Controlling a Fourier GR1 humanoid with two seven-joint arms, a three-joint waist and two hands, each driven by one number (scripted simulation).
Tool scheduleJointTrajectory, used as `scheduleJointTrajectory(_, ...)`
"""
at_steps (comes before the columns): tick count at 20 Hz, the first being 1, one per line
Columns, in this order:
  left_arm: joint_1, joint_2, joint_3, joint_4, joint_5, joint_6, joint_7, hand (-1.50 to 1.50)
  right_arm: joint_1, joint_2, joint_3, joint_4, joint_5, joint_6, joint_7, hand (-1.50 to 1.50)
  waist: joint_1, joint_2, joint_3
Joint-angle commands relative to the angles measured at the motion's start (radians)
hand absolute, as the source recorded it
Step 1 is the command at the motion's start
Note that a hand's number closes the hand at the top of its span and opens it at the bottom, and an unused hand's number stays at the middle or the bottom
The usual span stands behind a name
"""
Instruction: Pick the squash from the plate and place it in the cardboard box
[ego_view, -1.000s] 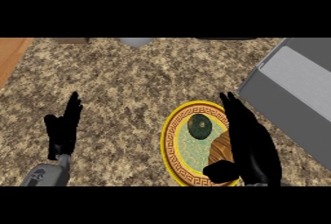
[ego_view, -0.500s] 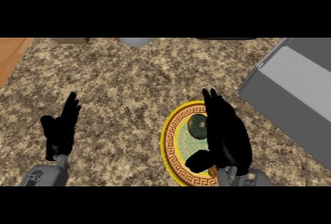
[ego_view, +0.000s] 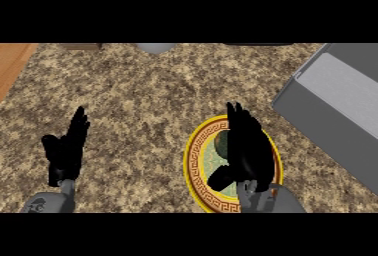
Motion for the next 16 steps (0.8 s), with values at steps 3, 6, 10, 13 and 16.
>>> scheduleJointTrajectory(3, 0.011, -0.019, -0.001, -0.012, -0.03, 0.01, 0.007, 0.0, -0.034, 0.012, 0.008, 0.062, -0.015, -0.04, 0.148, -1.5, 0.002, 0.0, 0.0)
scheduleJointTrajectory(6, -0.033, 0.018, 0.061, 0.092, 0.012, -0.072, -0.041, 0.0, -0.08, 0.012, -0.094, 0.075, -0.023, 0.061, 0.107, -1.5, -0.005, 0.002, 0.0)
scheduleJointTrajectory(10, -0.026, -0.008, 0.043, 0.045, -0.015, -0.039, -0.015, 0.0, -0.08, 0.012, -0.015, 0.196, -0.011, -0.036, 0.119, -1.5, 0.004, 0.002, 0.0)
scheduleJointTrajectory(13, 0.011, -0.048, 0.016, 0.034, -0.048, -0.013, -0.034, 0.0, -0.096, 0.012, -0.037, 0.142, -0.025, 0.034, 0.159, -1.5, 0.001, 0.0, 0.0)
scheduleJointTrajectory(16, -0.033, -0.074, 0.02, 0.074, -0.058, -0.007, -0.025, 0.0, -0.063, 0.012, -0.047, 0.201, 0.006, -0.021, 0.077, -1.5, -0.003, 0.001, 0.0)
